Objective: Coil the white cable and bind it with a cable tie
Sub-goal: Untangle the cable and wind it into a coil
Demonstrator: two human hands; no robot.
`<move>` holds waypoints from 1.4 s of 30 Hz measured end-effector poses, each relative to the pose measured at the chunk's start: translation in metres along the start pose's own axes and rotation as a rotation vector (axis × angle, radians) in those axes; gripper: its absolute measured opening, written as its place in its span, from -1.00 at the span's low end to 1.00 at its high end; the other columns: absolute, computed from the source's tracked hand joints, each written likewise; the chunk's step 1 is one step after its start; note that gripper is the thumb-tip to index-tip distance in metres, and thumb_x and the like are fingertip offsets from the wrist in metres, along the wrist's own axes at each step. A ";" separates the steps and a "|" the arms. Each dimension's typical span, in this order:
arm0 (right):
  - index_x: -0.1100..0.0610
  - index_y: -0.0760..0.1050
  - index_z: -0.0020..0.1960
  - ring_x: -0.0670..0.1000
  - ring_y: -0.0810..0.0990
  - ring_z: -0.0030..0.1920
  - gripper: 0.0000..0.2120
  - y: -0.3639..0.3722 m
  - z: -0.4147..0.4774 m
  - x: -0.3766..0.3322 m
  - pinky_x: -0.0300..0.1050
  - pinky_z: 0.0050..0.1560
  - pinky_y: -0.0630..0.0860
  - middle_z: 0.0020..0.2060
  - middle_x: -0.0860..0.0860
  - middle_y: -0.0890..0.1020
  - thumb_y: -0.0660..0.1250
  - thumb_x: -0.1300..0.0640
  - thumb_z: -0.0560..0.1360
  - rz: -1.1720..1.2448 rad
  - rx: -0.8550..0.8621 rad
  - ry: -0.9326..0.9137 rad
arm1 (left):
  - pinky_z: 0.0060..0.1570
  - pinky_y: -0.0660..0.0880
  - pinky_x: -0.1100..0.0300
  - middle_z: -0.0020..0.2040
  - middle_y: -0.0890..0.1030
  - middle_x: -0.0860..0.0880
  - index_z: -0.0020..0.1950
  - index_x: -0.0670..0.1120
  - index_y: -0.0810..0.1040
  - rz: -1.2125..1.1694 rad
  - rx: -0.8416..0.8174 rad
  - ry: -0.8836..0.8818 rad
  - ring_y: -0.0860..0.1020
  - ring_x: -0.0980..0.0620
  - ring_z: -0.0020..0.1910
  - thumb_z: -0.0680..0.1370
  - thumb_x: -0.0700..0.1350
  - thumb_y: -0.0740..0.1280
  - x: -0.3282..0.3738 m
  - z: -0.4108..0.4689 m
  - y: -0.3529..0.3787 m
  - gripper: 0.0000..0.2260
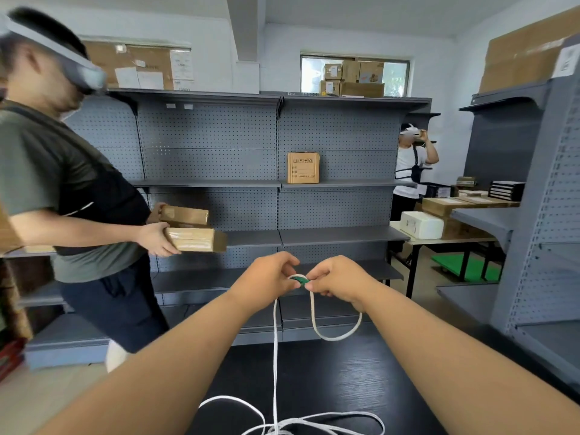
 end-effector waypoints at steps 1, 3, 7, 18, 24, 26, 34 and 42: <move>0.17 0.63 -0.11 -0.09 0.44 -0.41 -0.91 -0.002 0.001 0.002 -0.25 -0.32 0.40 -0.42 -0.01 0.55 0.46 0.25 0.38 0.019 0.027 -0.001 | -0.04 0.43 0.27 -0.06 0.58 0.06 0.21 -0.07 0.48 -0.035 0.017 -0.028 0.53 0.10 -0.08 0.47 -0.12 0.41 -0.003 -0.001 0.002 -0.67; 0.22 0.62 -0.03 -0.07 0.46 -0.39 -0.84 -0.004 0.002 0.005 -0.26 -0.32 0.40 -0.40 -0.01 0.56 0.46 0.26 0.39 0.083 0.080 0.013 | -0.03 0.44 0.25 -0.06 0.60 0.04 0.20 -0.05 0.49 -0.093 0.037 -0.087 0.55 0.09 -0.07 0.47 -0.08 0.40 -0.009 -0.003 0.006 -0.69; 0.15 0.59 -0.09 -0.07 0.48 -0.36 -0.89 -0.005 0.005 0.008 -0.28 -0.30 0.42 -0.36 0.00 0.58 0.44 0.27 0.40 0.228 0.162 0.035 | -0.07 0.48 0.27 -0.11 0.61 0.03 0.13 -0.05 0.51 -0.210 0.060 -0.139 0.58 0.11 -0.13 0.51 -0.04 0.35 -0.013 -0.005 0.021 -0.78; 0.14 0.64 -0.01 0.01 0.61 -0.15 -0.81 -0.014 0.006 0.002 -0.07 0.02 0.52 -0.30 -0.05 0.61 0.47 0.18 0.38 -0.064 0.245 -0.026 | -0.32 0.42 0.37 -0.30 0.56 0.06 -0.14 -0.02 0.56 -0.352 0.297 -0.140 0.48 0.14 -0.34 0.58 -0.09 0.24 0.001 -0.003 0.015 -0.86; 0.13 0.65 -0.01 0.04 0.62 -0.17 -0.80 -0.017 0.006 0.001 -0.06 -0.01 0.58 -0.26 -0.01 0.63 0.48 0.18 0.37 -0.059 0.289 0.011 | -0.23 0.43 0.30 -0.29 0.55 0.14 -0.09 0.02 0.60 -0.297 0.341 -0.031 0.48 0.19 -0.31 0.54 -0.10 0.31 0.008 -0.003 0.014 -0.92; 0.14 0.64 -0.01 0.00 0.55 -0.29 -0.82 -0.017 0.005 0.002 -0.11 -0.16 0.54 -0.33 -0.01 0.60 0.47 0.20 0.38 0.036 0.300 0.028 | -0.26 0.40 0.38 -0.30 0.55 0.16 -0.11 0.08 0.57 -0.295 0.350 0.001 0.49 0.20 -0.31 0.53 -0.09 0.32 0.010 -0.006 0.016 -0.92; 0.22 0.60 0.00 -0.07 0.54 -0.28 -0.84 -0.016 0.003 0.004 -0.29 -0.30 0.50 -0.23 0.06 0.62 0.43 0.29 0.41 0.497 0.228 0.098 | -0.23 0.43 0.42 -0.26 0.59 0.08 -0.17 0.09 0.54 -0.440 0.355 -0.031 0.54 0.20 -0.28 0.54 -0.12 0.31 0.011 -0.007 0.027 -0.87; 0.25 0.57 0.11 -0.08 0.55 -0.27 -0.76 -0.020 0.001 0.003 -0.29 -0.36 0.49 -0.11 0.13 0.63 0.38 0.31 0.44 0.719 0.198 0.138 | -0.23 0.46 0.45 -0.27 0.65 0.10 -0.23 0.21 0.59 -0.607 0.229 -0.036 0.56 0.27 -0.28 0.58 -0.10 0.23 0.017 -0.007 0.035 -0.72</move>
Point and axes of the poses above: each hand's wrist, its own z-axis towards the middle knuckle, its own y-axis out of the palm, x = y × z, the point moved 3 cm from there along z, towards the middle knuckle
